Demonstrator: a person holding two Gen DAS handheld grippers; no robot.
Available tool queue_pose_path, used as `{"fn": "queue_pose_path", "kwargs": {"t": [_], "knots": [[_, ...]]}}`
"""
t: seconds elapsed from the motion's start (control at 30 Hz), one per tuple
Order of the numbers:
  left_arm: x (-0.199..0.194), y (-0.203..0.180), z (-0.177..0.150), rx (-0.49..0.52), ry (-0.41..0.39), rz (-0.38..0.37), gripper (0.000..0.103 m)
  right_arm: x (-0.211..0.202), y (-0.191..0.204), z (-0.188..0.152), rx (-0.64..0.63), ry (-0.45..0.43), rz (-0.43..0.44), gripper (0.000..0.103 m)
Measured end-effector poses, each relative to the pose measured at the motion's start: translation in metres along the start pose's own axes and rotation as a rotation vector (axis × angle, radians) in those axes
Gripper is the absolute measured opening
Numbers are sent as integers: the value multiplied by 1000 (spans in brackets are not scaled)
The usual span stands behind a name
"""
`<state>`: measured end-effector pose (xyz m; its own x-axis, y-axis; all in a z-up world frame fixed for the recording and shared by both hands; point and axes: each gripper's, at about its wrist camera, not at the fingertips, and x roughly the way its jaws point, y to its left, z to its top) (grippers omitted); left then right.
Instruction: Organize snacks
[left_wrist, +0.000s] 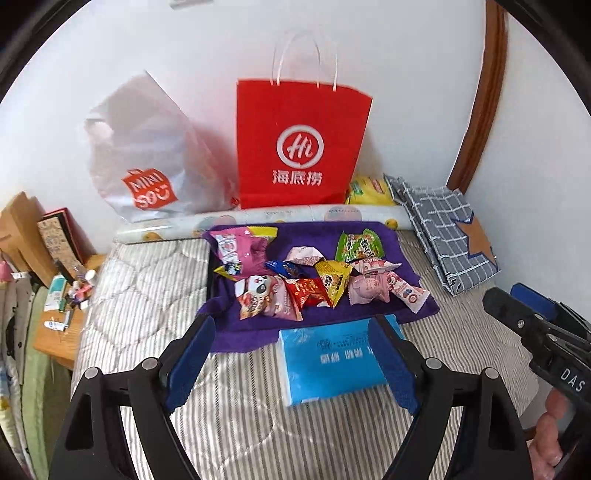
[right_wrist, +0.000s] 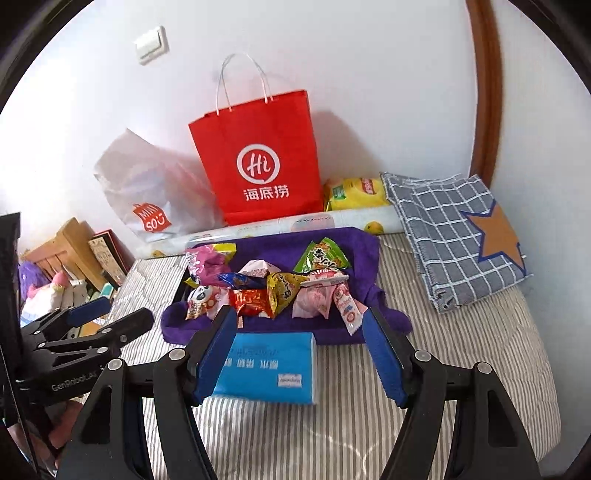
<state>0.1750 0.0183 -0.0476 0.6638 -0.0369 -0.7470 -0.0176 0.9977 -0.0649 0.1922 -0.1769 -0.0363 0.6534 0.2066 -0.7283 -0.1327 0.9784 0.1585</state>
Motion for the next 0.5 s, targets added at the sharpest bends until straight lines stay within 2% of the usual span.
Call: {"fn": "queue_pose_path", "kwargs": {"t": [0.13, 0.2, 0.5], "knots": [[-27, 0, -15, -22, -37, -15, 89, -22, -1, -13, -2, -25, -1, 83], [-40, -4, -23, -17, -60, -13, 93, -34, -1, -21, -5, -39, -13, 92], [-93, -20, -56, 17, -149, -3, 101, -88, 5, -54, -27, -132, -48, 103]]}}
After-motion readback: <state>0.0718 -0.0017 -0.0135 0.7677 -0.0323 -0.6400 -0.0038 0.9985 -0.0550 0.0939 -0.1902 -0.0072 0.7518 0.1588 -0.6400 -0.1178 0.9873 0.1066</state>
